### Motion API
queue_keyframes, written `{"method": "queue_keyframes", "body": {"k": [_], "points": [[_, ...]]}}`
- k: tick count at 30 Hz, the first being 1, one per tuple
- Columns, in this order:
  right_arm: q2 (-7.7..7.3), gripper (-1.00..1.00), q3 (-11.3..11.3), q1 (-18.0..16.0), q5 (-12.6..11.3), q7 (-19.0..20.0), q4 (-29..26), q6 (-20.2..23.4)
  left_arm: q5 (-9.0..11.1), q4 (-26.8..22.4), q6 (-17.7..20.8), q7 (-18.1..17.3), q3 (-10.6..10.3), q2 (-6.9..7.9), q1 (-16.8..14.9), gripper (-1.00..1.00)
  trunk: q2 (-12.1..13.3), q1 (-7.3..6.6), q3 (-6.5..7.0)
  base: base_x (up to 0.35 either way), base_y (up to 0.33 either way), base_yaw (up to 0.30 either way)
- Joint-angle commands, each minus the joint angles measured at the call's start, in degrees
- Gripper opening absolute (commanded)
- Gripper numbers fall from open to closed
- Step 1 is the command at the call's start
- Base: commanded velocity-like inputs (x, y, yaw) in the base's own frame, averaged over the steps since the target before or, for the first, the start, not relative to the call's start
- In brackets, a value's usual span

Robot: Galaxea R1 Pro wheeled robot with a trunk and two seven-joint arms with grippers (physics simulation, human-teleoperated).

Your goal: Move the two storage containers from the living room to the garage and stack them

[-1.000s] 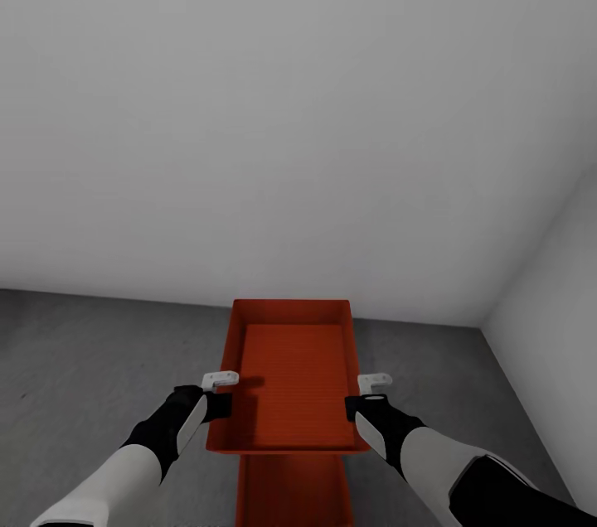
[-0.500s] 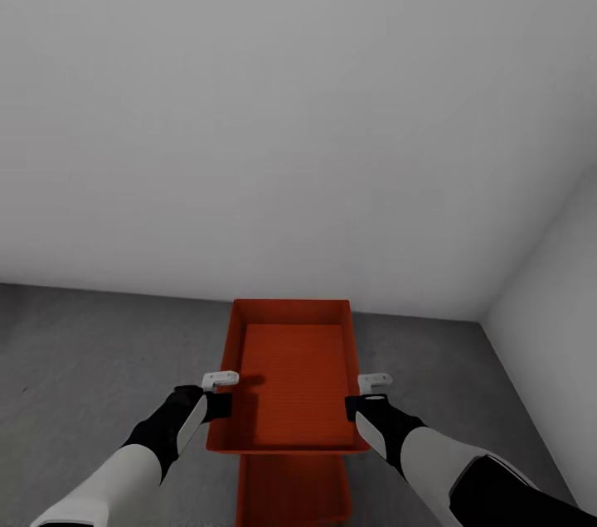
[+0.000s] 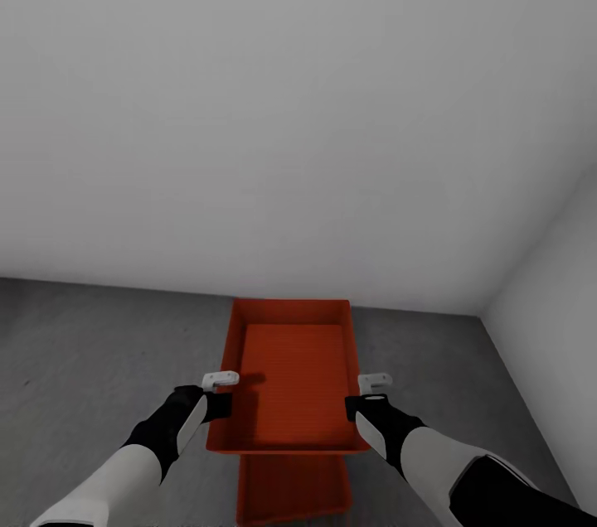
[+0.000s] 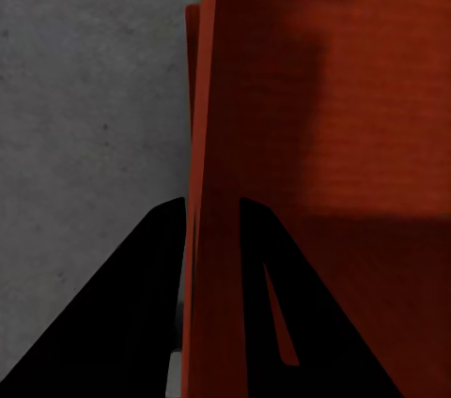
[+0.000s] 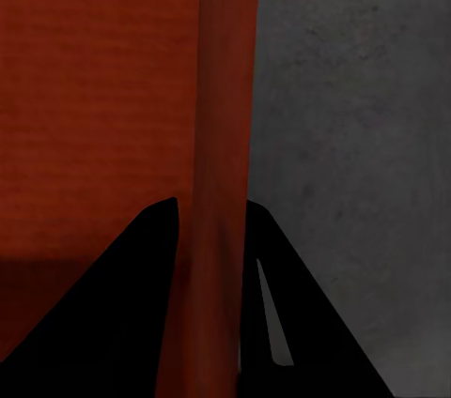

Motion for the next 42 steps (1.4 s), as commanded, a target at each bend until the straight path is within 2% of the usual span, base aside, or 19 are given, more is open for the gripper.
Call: {"method": "queue_keyframes", "body": {"k": [1,42], "points": [[-0.04,-1.0,0.7,0.0,-0.6,-0.8,0.2,0.4,-2.1,-0.2,-1.6,1.1,-0.3,0.06,0.0,-1.0,-0.1,0.03,-0.2,0.0,0.0,0.0],[-0.13,-1.0,0.7,0.0,-0.5,-0.8,0.2,0.4,-2.1,-0.1,-1.6,1.1,-0.3,0.04,0.0,-1.0,-0.1,0.03,-4.02,0.0,0.0,0.0]]}}
